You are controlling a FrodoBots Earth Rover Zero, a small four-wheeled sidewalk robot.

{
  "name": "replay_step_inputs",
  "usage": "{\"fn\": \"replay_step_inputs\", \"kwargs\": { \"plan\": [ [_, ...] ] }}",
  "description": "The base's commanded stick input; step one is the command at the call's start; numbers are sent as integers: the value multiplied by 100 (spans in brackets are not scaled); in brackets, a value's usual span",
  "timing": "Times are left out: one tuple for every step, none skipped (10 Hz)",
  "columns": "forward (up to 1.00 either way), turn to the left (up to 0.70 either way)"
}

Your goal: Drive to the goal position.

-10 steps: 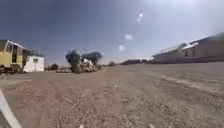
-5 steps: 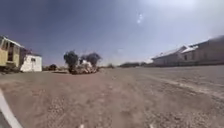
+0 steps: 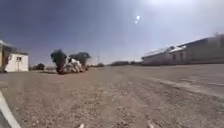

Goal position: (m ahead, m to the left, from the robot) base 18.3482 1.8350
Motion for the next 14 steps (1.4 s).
{"fn": "replay_step_inputs", "kwargs": {
  "plan": [
    [70,0],
    [70,0],
    [70,0],
    [70,0],
    [70,0],
    [70,0],
    [70,0],
    [70,0],
    [70,0],
    [70,0],
    [70,0],
    [70,5],
    [70,21],
    [70,34]
  ]
}}
